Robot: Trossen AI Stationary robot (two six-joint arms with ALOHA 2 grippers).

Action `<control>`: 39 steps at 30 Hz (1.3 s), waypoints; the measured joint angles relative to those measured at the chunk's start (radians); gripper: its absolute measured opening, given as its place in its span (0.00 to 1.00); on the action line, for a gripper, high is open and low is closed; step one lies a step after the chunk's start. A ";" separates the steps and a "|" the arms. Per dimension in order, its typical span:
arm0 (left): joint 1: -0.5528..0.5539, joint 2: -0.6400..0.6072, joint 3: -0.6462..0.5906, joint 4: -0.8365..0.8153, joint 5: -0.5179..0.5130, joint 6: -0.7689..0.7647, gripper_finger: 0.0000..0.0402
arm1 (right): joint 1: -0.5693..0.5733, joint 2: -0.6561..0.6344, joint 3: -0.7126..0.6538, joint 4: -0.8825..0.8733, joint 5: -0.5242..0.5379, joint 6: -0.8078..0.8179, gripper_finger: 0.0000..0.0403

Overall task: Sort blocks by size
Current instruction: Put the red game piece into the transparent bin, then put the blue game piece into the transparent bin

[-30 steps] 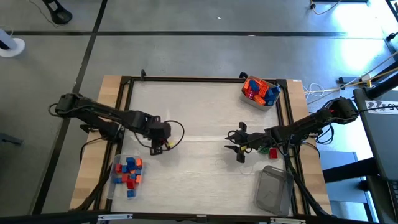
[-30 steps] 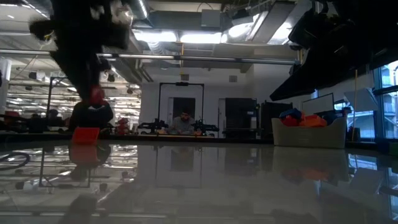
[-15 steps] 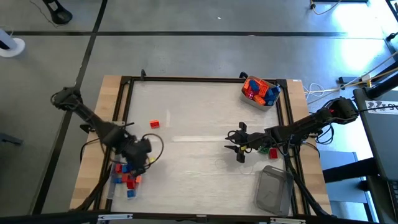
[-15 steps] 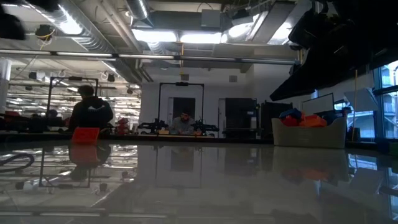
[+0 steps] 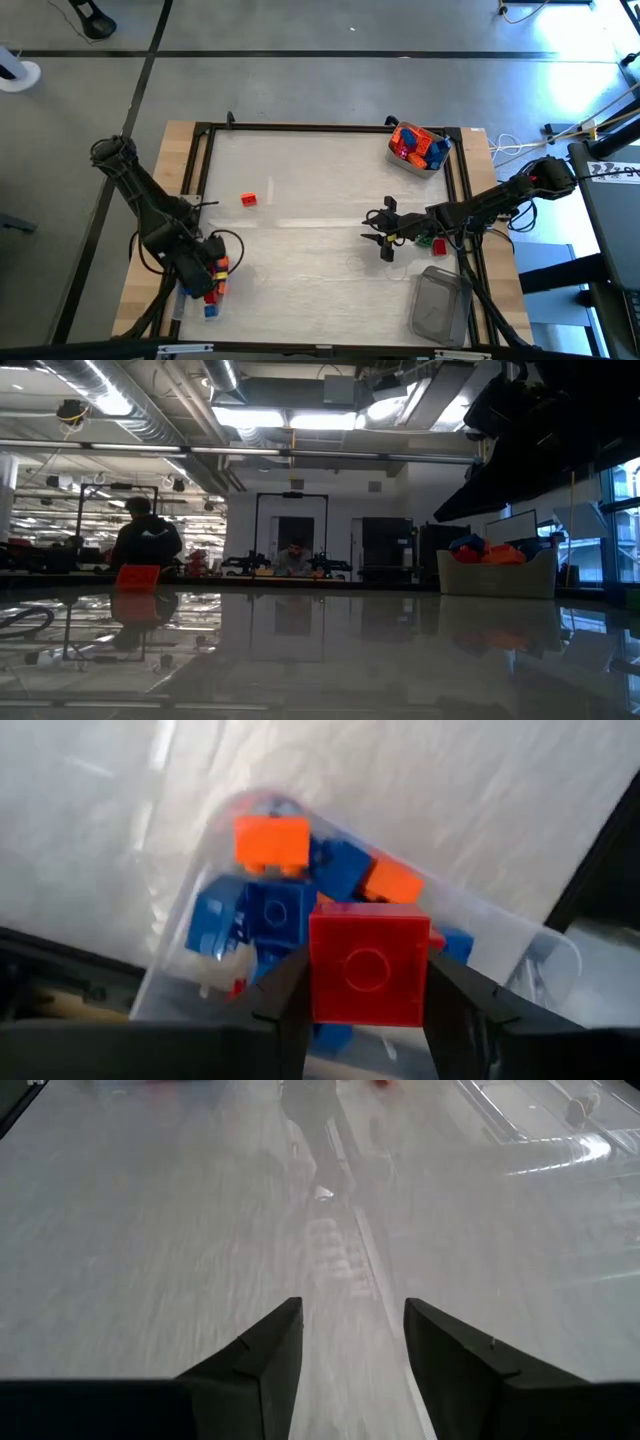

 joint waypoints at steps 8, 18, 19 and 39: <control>-0.007 0.000 0.000 -0.031 -0.112 -0.147 0.46 | 0.000 0.000 0.000 0.000 0.000 0.000 0.44; -0.025 0.000 0.000 0.019 -0.158 -0.091 0.53 | 0.000 0.000 0.000 0.000 0.000 0.000 0.44; -0.023 -0.002 0.000 0.050 -0.200 -0.054 0.53 | 0.000 0.000 0.000 0.000 0.000 0.000 0.44; 0.322 0.083 0.000 0.799 -0.580 1.136 0.53 | 0.000 -0.053 0.002 -0.065 0.016 0.045 0.44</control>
